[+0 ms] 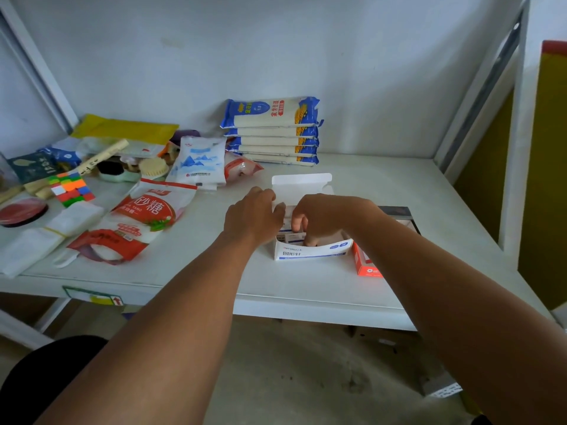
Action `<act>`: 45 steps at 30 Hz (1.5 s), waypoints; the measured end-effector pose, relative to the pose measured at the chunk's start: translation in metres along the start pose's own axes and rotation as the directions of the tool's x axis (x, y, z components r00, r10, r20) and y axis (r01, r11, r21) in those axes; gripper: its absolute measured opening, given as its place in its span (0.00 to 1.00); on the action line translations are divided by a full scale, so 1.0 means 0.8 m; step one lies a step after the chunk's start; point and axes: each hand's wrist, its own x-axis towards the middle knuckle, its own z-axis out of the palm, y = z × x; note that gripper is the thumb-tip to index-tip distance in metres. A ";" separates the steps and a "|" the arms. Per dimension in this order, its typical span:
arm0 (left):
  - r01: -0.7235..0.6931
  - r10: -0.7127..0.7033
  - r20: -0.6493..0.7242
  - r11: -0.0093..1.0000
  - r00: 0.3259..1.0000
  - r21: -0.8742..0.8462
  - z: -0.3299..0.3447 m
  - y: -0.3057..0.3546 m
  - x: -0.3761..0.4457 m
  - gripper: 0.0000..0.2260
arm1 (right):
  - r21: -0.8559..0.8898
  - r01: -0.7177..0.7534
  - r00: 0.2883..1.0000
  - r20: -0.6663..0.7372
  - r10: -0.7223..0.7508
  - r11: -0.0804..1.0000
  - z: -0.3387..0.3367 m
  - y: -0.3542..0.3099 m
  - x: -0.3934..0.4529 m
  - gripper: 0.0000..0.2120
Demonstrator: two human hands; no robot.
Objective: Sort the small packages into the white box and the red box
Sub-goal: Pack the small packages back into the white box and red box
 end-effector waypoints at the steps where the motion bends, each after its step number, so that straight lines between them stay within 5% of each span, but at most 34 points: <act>1: -0.001 0.001 -0.003 1.000 1.000 -0.004 -0.001 0.000 0.000 0.18 | -0.008 0.011 1.000 -0.027 -0.012 1.000 0.002 0.000 0.001 0.16; 10: 0.028 -0.029 -0.031 0.999 0.999 -0.038 -0.008 -0.014 0.000 0.09 | 0.327 -0.010 0.957 -0.270 0.104 0.945 -0.001 0.029 0.001 0.11; 14: 0.038 -0.040 -0.051 0.998 0.998 -0.046 -0.007 -0.012 0.000 0.09 | 0.184 -0.018 0.892 -0.442 0.099 0.983 0.002 0.036 -0.002 0.10; 17: 0.032 -0.035 -0.055 0.998 0.998 -0.051 -0.007 -0.010 -0.001 0.10 | -0.031 0.015 0.932 -0.363 -0.025 0.999 0.010 0.037 -0.006 0.14; 23: 0.012 -0.015 -0.055 0.998 0.998 -0.054 -0.007 -0.007 -0.002 0.10 | 0.139 0.047 0.968 -0.252 -0.011 0.989 -0.007 0.037 -0.016 0.11; 31: 0.018 -0.020 -0.059 0.999 0.998 -0.046 -0.009 -0.004 -0.002 0.11 | 0.054 0.002 0.946 -0.323 0.016 0.999 0.015 0.040 -0.004 0.26; 37: 0.009 -0.013 -0.063 0.998 0.998 -0.057 -0.011 -0.005 -0.004 0.10 | 0.023 0.020 0.948 -0.317 -0.012 1.000 0.026 0.034 0.001 0.23; 45: -0.002 -0.001 -0.063 0.999 0.998 -0.044 -0.008 -0.010 -0.003 0.10 | 0.208 0.080 0.965 -0.260 -0.024 0.975 0.013 0.032 -0.008 0.23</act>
